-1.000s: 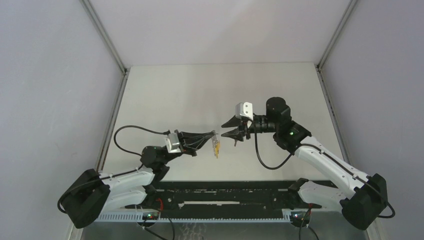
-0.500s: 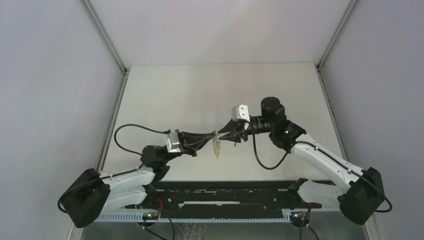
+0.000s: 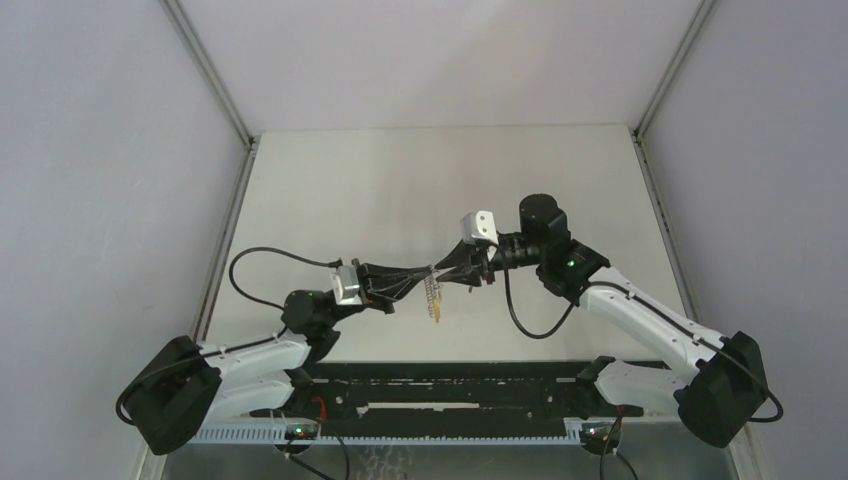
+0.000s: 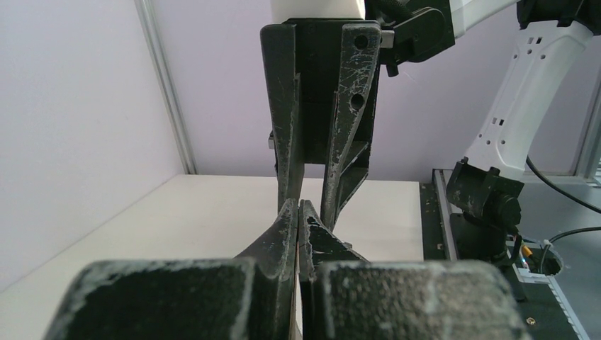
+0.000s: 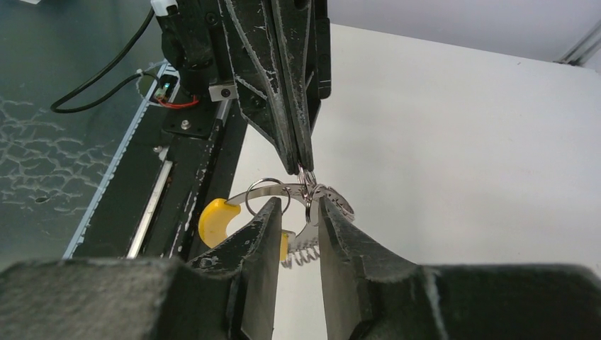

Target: Put the keys on the keyring

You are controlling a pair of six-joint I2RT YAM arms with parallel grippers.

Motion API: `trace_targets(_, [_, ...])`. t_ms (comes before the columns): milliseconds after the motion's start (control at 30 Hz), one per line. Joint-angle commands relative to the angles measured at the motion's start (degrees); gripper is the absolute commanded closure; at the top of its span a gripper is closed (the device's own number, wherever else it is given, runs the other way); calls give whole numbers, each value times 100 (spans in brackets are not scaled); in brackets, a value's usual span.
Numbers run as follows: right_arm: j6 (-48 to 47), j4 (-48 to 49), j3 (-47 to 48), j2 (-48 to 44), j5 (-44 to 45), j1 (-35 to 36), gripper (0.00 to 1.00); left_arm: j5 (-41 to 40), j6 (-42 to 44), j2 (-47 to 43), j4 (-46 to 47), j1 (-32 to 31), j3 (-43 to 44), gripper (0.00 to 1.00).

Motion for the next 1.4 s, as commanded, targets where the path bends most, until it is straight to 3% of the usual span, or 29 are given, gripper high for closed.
trace_targets(0, [-17, 50, 208, -154, 123, -25, 73, 4, -95, -38, 408, 33, 316, 100])
trace_targets(300, [217, 86, 42, -529, 127, -130, 75, -165, -28, -67, 406, 33, 270, 100])
trace_targets(533, [326, 77, 41, -224, -187, -73, 85, -197, -42, -101, 406, 33, 256, 100])
trace_targets(967, [294, -104, 132, 45, -190, -7, 88, -170, -85, -131, 406, 33, 262, 100])
trace_targets(1367, [427, 93, 138, -109, -130, -75, 72, -19, -125, -105, 407, 33, 304, 100])
